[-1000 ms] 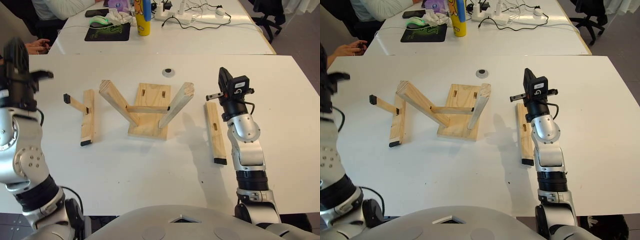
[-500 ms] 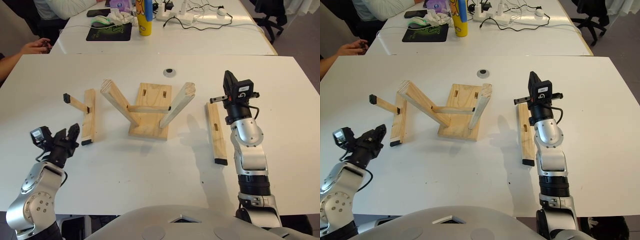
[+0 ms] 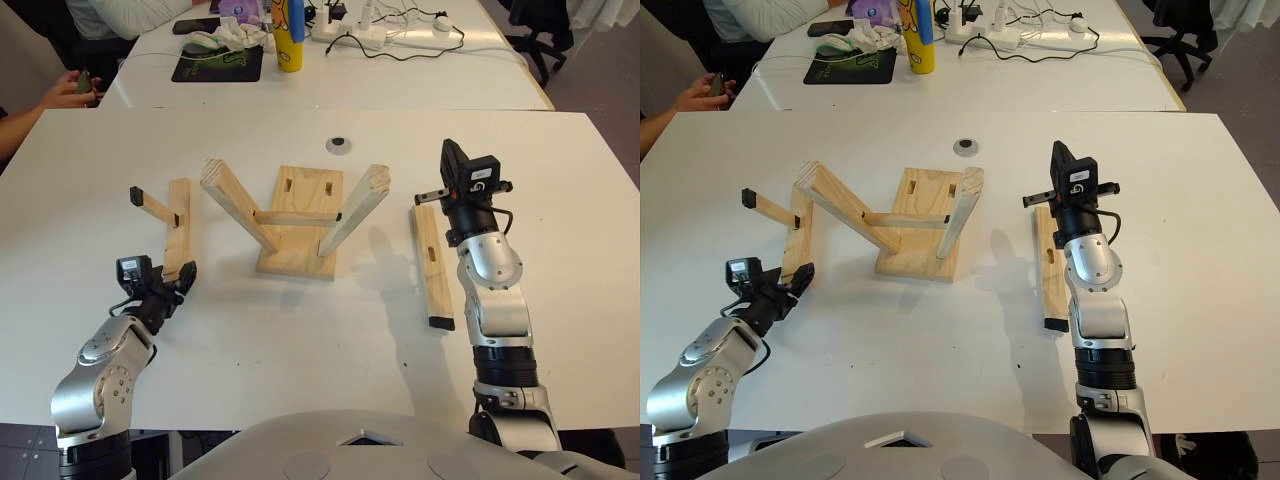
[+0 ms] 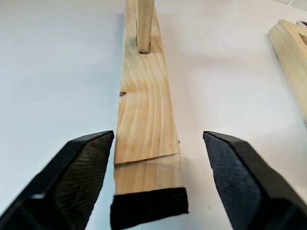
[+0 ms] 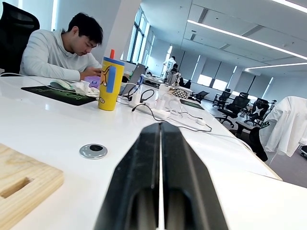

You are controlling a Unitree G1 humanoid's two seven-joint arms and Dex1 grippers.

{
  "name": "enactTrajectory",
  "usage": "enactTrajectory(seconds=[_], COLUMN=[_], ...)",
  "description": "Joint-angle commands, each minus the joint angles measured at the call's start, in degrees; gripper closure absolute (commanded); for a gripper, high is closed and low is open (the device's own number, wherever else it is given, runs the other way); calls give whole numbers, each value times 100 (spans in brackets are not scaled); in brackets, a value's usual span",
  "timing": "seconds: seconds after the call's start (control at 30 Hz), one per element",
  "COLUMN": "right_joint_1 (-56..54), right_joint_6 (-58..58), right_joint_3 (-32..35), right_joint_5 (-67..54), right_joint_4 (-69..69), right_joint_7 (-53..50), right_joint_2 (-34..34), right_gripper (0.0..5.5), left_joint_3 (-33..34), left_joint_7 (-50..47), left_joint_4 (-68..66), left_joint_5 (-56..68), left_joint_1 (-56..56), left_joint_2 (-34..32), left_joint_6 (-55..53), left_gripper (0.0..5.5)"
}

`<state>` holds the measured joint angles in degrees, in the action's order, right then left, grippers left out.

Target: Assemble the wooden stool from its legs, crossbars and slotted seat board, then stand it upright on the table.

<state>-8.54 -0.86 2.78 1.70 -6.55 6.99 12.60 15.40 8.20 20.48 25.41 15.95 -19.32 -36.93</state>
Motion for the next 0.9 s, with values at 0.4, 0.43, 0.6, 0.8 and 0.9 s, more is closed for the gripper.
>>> enactTrajectory(seconds=[0.4,0.43,0.6,0.8,0.9], right_joint_1=[-647,-693,-785,-620,-371], right_joint_6=[-902,-975,-1060,-1471,-1863], right_joint_3=[-459,-523,-1004,-1554,-1782], right_joint_5=[-508,-552,-711,-1131,-1568], right_joint_4=[559,616,509,-250,-918], right_joint_7=[1671,1876,2934,3515,4152], right_joint_2=[553,638,920,753,1077], right_gripper=[550,550,550,550,550], left_joint_3=[95,173,883,1336,1498], left_joint_7=[37,-7,-419,-678,-740], left_joint_4=[-200,-147,259,448,453], left_joint_5=[-491,-459,-48,276,364], left_joint_1=[-98,-182,-1148,-2136,-2504], left_joint_2=[34,45,95,-209,-391], left_joint_6=[425,429,431,187,95], left_gripper=[348,348,348,348,348])
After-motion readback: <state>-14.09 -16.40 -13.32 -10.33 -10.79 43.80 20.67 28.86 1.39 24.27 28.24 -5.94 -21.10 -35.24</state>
